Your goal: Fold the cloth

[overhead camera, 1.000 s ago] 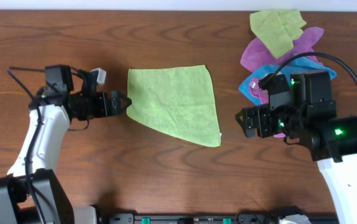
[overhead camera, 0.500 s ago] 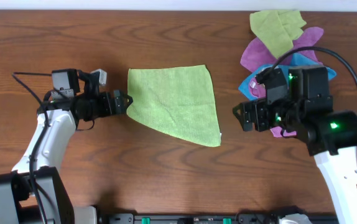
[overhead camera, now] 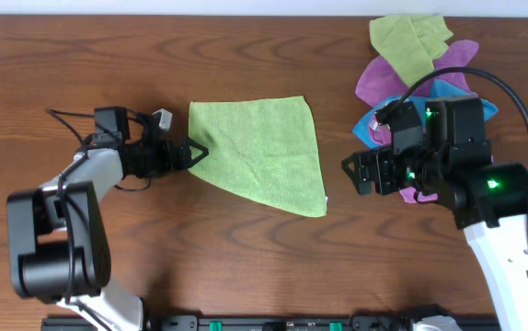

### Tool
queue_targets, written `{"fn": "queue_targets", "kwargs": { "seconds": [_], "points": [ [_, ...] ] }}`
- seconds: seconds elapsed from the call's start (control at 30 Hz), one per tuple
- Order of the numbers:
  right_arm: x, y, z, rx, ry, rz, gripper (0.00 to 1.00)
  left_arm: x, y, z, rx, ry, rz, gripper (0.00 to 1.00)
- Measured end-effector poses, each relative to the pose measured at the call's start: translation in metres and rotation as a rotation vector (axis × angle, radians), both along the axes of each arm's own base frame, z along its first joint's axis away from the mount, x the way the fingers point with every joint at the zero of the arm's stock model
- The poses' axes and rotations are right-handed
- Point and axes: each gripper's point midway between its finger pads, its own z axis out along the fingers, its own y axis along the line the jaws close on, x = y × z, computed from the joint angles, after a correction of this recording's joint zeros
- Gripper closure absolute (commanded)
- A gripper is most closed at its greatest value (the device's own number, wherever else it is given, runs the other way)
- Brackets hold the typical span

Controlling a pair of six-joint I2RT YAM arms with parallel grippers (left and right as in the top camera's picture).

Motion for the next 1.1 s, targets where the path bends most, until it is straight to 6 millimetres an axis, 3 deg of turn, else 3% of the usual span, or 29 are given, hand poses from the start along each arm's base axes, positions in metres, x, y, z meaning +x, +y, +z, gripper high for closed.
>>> {"fn": "queue_targets", "kwargs": {
  "seconds": [0.23, 0.5, 0.83, 1.1],
  "points": [
    [0.0, 0.0, 0.0, 0.0, -0.002, 0.0, 0.08, -0.008, -0.022, 0.002, -0.192, 0.025, -0.066, 0.05],
    [0.002, 0.0, 0.001, 0.002, -0.009, 0.0, 0.08, -0.04, -0.037, 0.004, -0.281, 0.144, -0.122, 0.05],
    [0.002, 0.0, 0.001, 0.002, -0.01, 0.0, 0.08, -0.048, -0.059, 0.054, -0.583, 0.099, -0.204, 0.05],
    [0.002, 0.0, 0.001, 0.002, -0.01, 0.0, 0.09, -0.049, -0.061, 0.069, -0.656, 0.101, -0.209, 0.04]
  ]
}}
